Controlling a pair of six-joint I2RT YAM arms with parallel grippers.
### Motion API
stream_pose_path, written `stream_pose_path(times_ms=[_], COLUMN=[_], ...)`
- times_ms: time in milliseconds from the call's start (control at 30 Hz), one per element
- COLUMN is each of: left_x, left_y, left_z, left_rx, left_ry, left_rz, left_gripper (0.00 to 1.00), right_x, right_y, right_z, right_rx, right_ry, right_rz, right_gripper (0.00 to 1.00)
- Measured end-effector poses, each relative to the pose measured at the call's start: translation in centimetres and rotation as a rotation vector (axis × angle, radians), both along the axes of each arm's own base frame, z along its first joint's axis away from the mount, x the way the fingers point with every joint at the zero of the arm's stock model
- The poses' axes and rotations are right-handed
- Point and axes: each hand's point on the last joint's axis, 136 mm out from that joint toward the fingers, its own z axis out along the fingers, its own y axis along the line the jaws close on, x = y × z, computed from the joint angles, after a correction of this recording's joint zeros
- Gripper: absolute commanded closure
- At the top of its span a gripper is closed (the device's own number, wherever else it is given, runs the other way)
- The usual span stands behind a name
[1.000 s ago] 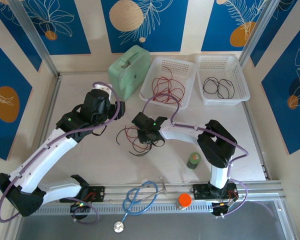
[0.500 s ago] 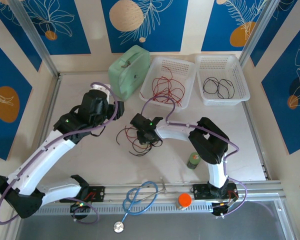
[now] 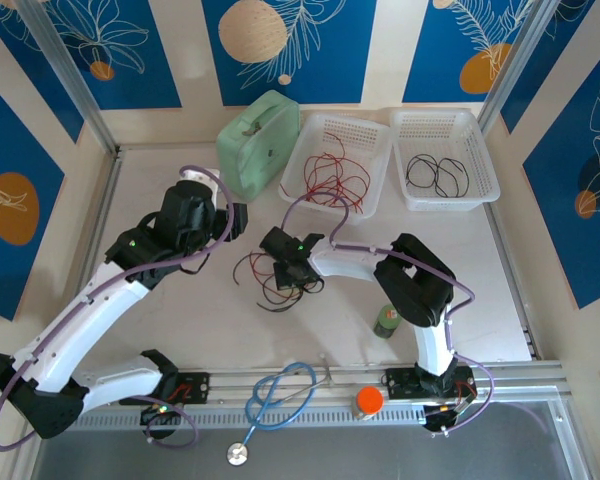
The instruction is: Untangle the cables
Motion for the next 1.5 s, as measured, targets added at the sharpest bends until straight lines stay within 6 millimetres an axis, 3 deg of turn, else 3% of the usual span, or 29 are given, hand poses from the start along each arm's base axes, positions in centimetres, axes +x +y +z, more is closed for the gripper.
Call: stream_pose_path(times_ms=[167, 267, 367, 500, 633, 900, 1200, 1333, 1500], left_x=[-0.2, -0.4, -0.5, -0.6, -0.7, -1.1, -1.9, -2.3, -2.7], left_y=[0.2, 0.3, 0.3, 0.4, 0.3, 0.0, -1.0, -1.6, -2.0], left_z=[-0.1, 0.2, 0.2, -0.5, -1.3, -3.1, -6.8, -8.1, -9.0], left_rx=[0.001, -0.002, -0.004, -0.002, -0.005, -0.020, -0.047, -0.065, -0.092], left_ry=[0.001, -0.004, -0.004, 0.011, 0.031, 0.071, 0.159, 0.185, 0.211], left_rz=[0.000, 0.000, 0.000, 0.002, 0.005, -0.010, -0.051, -0.074, -0.093], left_gripper=[0.30, 0.30, 0.31, 0.30, 0.31, 0.32, 0.34, 0.34, 0.35], right_x=[0.0, -0.1, 0.1, 0.8, 0.9, 1.0, 2.1, 3.9, 7.6], right_y=[0.0, -0.1, 0.2, 0.4, -0.7, -4.1, -9.1, -12.6, -18.6], right_z=[0.3, 2.4, 7.2, 16.3, 23.1, 32.4, 42.5, 44.8, 45.4], right_rx=[0.001, 0.021, 0.092, 0.235, 0.327, 0.402, 0.444, 0.394, 0.264], right_ry=[-0.003, -0.027, -0.097, -0.253, -0.375, -0.543, -0.777, -0.863, -0.934], right_rz=[0.008, 0.021, 0.037, 0.050, 0.054, 0.066, 0.034, -0.038, -0.186], right_gripper=[1.00, 1.00, 1.00, 1.00, 1.00, 1.00, 1.00, 1.00, 1.00])
